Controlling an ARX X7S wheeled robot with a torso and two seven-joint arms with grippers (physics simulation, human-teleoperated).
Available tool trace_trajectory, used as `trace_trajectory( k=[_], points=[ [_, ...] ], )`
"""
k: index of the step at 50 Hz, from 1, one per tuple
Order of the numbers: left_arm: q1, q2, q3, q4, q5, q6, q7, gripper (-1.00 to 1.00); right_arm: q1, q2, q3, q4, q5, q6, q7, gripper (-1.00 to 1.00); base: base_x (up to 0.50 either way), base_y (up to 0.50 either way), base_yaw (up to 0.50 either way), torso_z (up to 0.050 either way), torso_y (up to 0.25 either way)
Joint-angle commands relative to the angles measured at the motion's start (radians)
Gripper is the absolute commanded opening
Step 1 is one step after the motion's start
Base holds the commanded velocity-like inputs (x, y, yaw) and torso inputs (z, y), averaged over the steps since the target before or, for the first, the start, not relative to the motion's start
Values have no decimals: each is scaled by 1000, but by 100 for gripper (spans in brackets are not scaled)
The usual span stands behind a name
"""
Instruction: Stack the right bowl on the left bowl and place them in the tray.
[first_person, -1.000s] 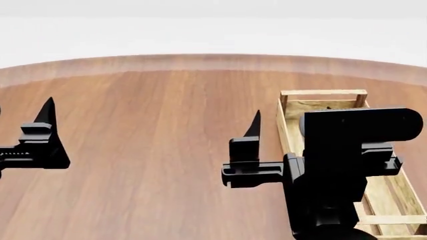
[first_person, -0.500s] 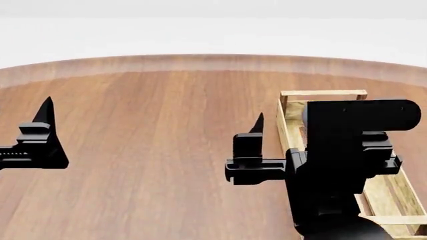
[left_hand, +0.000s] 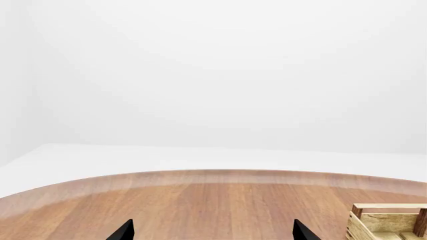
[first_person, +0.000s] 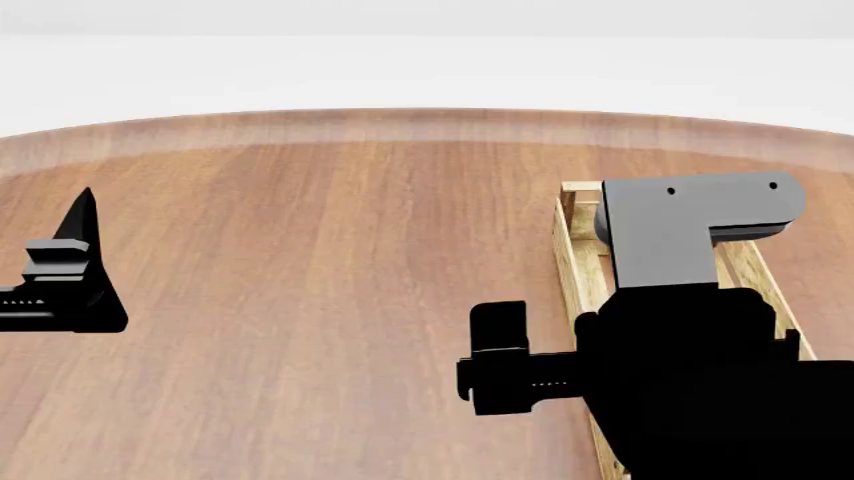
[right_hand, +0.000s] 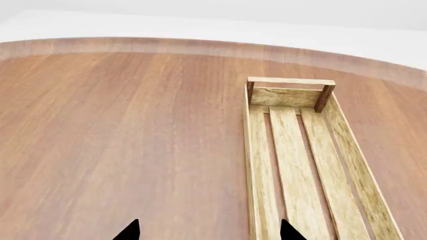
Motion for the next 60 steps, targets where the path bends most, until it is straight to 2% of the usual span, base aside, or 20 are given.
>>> trace_trajectory(
  k=[1,12,24,41,60],
  points=[
    [0,-4,-1,-1,-10,2,-7,100,43,118,-142,77,390,-73,244,100,0,0,0,0,0],
    [-1,-10,2,-7,-16,7,-13,100,10,191,-241,47,473,-129,252,100,0,0,0,0,0],
    [-11,-14,-11,-2,-35,-6,-24,100,-75,241,-282,26,500,-161,215,100,0,0,0,0,0],
    [-19,-18,-28,11,-65,-26,-43,100,-106,255,-306,29,464,-162,160,100,0,0,0,0,0],
    [2,-28,-21,4,-71,1,-48,100,-153,207,-285,107,280,-129,3,100,0,0,0,0,0]
  ],
)
